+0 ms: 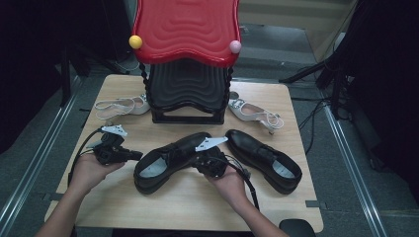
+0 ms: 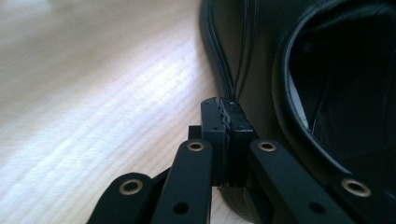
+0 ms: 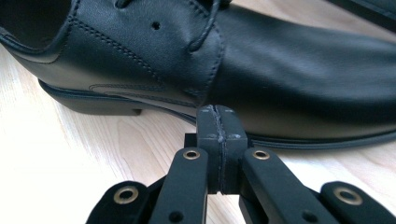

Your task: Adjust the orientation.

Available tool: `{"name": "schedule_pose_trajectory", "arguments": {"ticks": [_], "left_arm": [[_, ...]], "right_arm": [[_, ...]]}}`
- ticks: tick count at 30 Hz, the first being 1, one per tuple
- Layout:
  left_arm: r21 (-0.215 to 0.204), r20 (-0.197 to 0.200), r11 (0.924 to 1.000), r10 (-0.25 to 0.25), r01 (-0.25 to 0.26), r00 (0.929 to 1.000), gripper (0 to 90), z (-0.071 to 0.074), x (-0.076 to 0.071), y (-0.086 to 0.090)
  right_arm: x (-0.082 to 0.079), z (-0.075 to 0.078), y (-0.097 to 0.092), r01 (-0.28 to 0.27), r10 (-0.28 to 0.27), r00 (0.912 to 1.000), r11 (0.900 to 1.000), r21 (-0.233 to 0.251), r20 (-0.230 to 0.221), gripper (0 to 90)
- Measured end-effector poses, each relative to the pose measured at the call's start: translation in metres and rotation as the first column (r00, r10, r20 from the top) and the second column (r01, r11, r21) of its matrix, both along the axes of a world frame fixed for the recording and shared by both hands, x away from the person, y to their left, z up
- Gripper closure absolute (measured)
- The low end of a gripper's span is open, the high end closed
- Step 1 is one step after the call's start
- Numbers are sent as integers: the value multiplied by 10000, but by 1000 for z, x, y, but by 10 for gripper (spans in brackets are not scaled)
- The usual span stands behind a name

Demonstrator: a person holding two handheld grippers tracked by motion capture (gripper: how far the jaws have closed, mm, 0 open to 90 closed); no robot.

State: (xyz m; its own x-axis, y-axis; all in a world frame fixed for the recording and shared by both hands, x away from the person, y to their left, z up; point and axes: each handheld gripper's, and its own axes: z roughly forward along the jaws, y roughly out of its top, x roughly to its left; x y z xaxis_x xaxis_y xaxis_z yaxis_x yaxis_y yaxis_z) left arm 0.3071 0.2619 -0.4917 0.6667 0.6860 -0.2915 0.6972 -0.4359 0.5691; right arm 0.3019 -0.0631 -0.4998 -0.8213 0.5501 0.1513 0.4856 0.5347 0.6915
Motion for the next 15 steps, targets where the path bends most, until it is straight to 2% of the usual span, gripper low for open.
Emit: {"name": "schedule_pose_trajectory", "arguments": {"ticks": [3, 4, 6, 8, 11, 15], "left_arm": [[94, -65, 9999, -81, 81, 9999, 899, -4, 3, -5], [-26, -179, 9998, -186, 185, 9997, 898, -8, 5, -8], [-4, -187, 9997, -236, 236, 9995, 898, -10, 6, -10], [50, -267, 9992, -383, 385, 9989, 900, -14, 8, -15], [139, -262, 9992, -365, 369, 9990, 900, -14, 8, -18], [-35, -331, 9992, -388, 387, 9987, 900, -15, 8, -18]], "right_arm": [[-2, -5, 5, 80, -80, 10000, 10000, 52, -13, 900], [-3, -5, 5, 129, -129, 9999, 9999, 69, -19, 900], [-2, -6, 4, 188, -186, 9997, 9997, 125, -125, 900], [0, -8, 3, 299, -282, 9984, 9989, 347, -490, 900], [0, -9, 3, 223, -212, 9992, 9993, 315, -341, 900], [1, -9, 3, 146, -136, 9994, 9994, 327, -306, 900]]}}
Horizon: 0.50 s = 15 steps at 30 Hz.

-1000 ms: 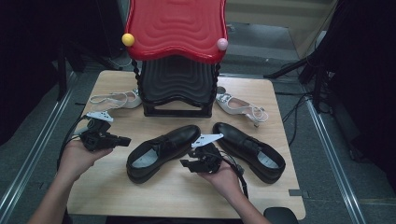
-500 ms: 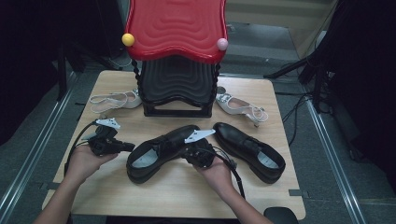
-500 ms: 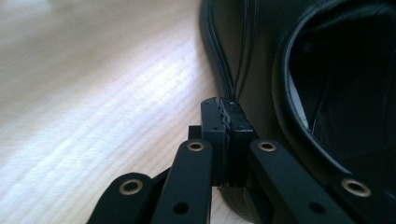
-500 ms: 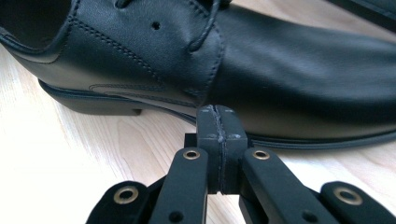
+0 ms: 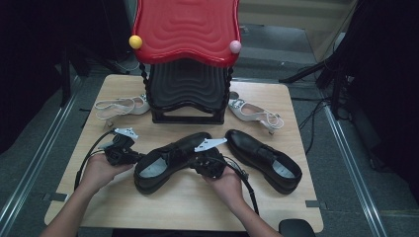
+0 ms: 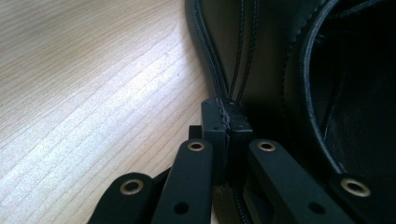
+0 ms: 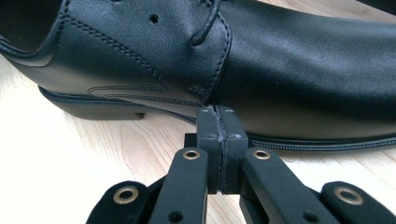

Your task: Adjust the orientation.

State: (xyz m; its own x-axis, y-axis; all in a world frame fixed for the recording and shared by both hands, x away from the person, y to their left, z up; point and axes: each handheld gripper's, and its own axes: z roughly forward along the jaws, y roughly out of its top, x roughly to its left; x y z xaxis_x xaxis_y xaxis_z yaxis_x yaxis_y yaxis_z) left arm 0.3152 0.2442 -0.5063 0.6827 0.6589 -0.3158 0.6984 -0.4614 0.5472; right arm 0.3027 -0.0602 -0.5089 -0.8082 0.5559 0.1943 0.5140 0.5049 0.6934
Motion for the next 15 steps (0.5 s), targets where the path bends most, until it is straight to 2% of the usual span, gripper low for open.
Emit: {"name": "schedule_pose_trajectory", "arguments": {"ticks": [4, 7, 10, 12, 15], "left_arm": [[16, 57, 10000, 61, -61, 10000, 900, 1, -1, -1], [-15, -17, 10000, -76, 76, 10000, 900, 0, -2, -2], [-48, -21, 9999, -115, 115, 9999, 900, 0, -4, -4], [-273, -190, 9995, -135, 130, 9997, 900, 0, -6, -7], [-268, -202, 9993, -249, 243, 9995, 900, 0, -8, -13]], "right_arm": [[1, -1, 0, 5, -5, 10000, 10000, -15, -44, 900], [1, 0, -1, 67, -67, 10000, 10000, -64, -42, 900], [3, 0, -3, 193, -193, 9995, 9998, -27, -248, 900], [5, 1, -4, 309, -311, 9990, 9995, -49, -321, 900], [6, 1, -7, 489, -492, 9981, 9988, -88, -375, 900]]}}
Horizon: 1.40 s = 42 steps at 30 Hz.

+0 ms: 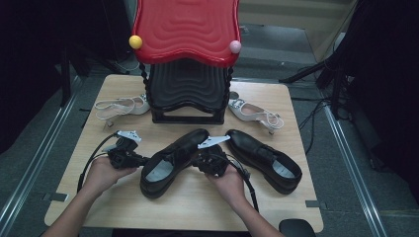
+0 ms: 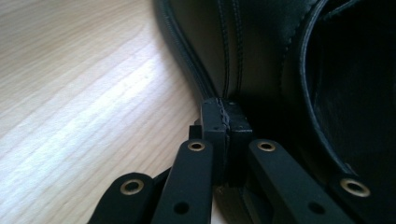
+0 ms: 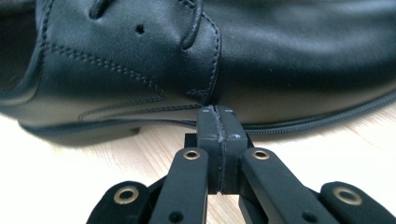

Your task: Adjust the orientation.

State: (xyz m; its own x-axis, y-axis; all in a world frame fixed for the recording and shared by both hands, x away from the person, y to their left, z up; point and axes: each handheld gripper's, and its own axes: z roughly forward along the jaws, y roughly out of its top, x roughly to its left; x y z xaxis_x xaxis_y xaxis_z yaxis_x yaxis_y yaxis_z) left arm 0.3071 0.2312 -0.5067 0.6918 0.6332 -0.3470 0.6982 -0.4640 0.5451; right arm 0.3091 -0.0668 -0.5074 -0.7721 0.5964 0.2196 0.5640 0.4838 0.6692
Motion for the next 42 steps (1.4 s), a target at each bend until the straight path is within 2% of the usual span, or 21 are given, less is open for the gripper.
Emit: {"name": "schedule_pose_trajectory", "arguments": {"ticks": [8, 15, 20, 25, 28, 33, 36, 39, 40, 41, 42], "left_arm": [[-86, -119, 9999, -97, 96, 9999, 900, 0, -4, -7], [-137, -122, 9993, -361, 359, 9993, 900, -1, -10, -22], [-388, -227, 9988, -318, 309, 9992, 900, -3, -16, -36], [-689, -317, 9976, -85, 63, 9995, 900, -6, -21, -49], [-665, -237, 9978, 27, -43, 9997, 900, -7, -24, -57], [-801, -207, 9967, 127, -144, 9997, 898, -8, -25, -59], [-668, -91, 9975, 236, -241, 9997, 827, -6, -24, -56], [-604, -197, 9977, 299, -310, 9994, 663, -5, -22, -53], [-595, -206, 9976, 340, -351, 9992, 663, -4, -22, -52], [-654, -79, 9973, 332, -336, 9994, 595, -2, -21, -50], [-654, -79, 9973, 332, -336, 9994, 569, -2, -21, -50]], "right_arm": [[5, 0, -5, 163, -162, 9998, 9998, 75, -135, 900], [11, 1, -12, 586, -585, 9981, 9983, 41, -200, 900], [15, 1, -17, 811, -810, 9964, 9967, 39, -265, 900], [16, 1, -18, 909, -913, 9955, 9957, -158, -273, 900], [17, 1, -20, 990, -995, 9947, 9949, -188, -269, 900], [19, 1, -23, 1050, -1055, 9940, 9943, -202, -278, 900], [20, 2, -24, 993, -999, 9946, 9948, -238, -273, 900], [21, 5, -28, 1037, -1038, 9944, 9946, -24, -206, 878], [21, 5, -28, 1037, -1038, 9944, 9946, -24, -206, 878], [20, 8, -31, 1111, -1107, 9935, 9937, 117, -259, 841], [20, 8, -31, 1111, -1107, 9935, 9937, 117, -259, 841]]}}
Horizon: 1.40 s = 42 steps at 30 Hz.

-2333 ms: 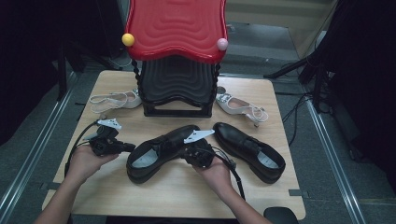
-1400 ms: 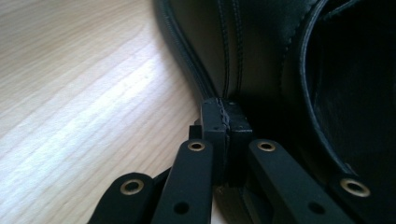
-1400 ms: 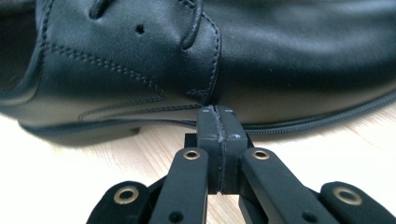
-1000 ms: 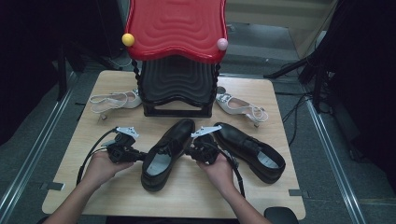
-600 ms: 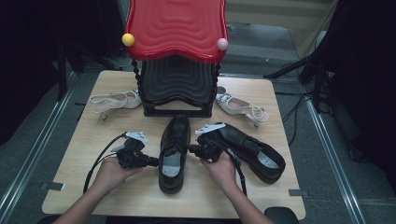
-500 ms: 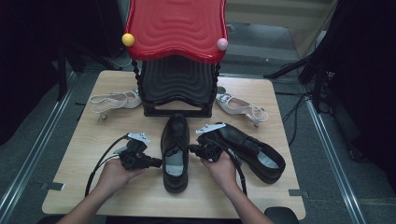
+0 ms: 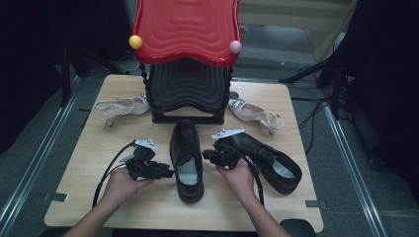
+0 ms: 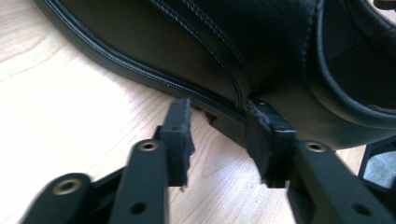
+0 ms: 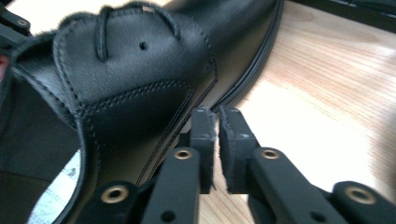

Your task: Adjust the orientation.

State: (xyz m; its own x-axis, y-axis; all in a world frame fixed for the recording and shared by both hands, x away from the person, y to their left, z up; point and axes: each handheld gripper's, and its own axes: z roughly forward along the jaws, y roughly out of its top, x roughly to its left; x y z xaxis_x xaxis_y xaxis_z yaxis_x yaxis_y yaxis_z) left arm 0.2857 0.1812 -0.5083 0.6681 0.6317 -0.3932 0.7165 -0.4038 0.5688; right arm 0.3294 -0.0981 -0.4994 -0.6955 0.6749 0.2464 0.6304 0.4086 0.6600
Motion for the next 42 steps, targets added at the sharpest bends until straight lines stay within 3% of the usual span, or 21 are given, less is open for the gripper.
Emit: {"name": "schedule_pose_trajectory", "arguments": {"ticks": [6, 10, 18, 19, 21, 22, 23, 32, 33, 42], "left_arm": [[-186, 759, 9998, 100, -86, 9971, 502, 8, 0, 8], [-42, 757, 10000, 89, -86, 9971, 472, 9, 0, 14], [-40, 836, 9999, 101, -98, 9964, 484, 19, 3, 22], [-94, 853, 9999, 103, -95, 9963, 492, 22, 4, 24], [-22, 948, 9999, 102, -101, 9954, 593, 27, 5, 26], [-45, 941, 10000, 15, -11, 9956, 593, 30, 6, 27], [-218, 1070, 9997, 107, -84, 9942, 663, 36, 7, 30], [-482, 1190, 9987, 232, -176, 9926, 781, 55, 16, 42], [-415, 1186, 9991, 157, -109, 9928, 837, 57, 18, 42], [-426, 1295, 9990, -91, 148, 9915, 874, 74, 34, 38]], "right_arm": [[-4, 8, -11, -93, 88, 9999, 9978, 651, 90, 700], [-9, 13, -12, -285, 261, 9992, 9961, 831, 294, 611], [-15, 26, -12, -253, 246, 9996, 9963, 825, 98, 522], [-17, 28, -12, -176, 174, 9998, 9966, 811, 38, 515], [-19, 31, -12, -68, 73, 10000, 9967, 815, -55, 507], [-21, 32, -12, -65, 69, 10000, 9967, 815, -49, 509], [-24, 35, -12, -170, 170, 9999, 9967, 794, 11, 516], [-38, 42, -6, -416, 406, 9991, 9933, 1081, 113, 531], [-41, 44, -5, -431, 409, 9989, 9930, 1095, 222, 531], [-50, 53, 9, -585, 592, 9982, 9939, 933, -48, 543]]}}
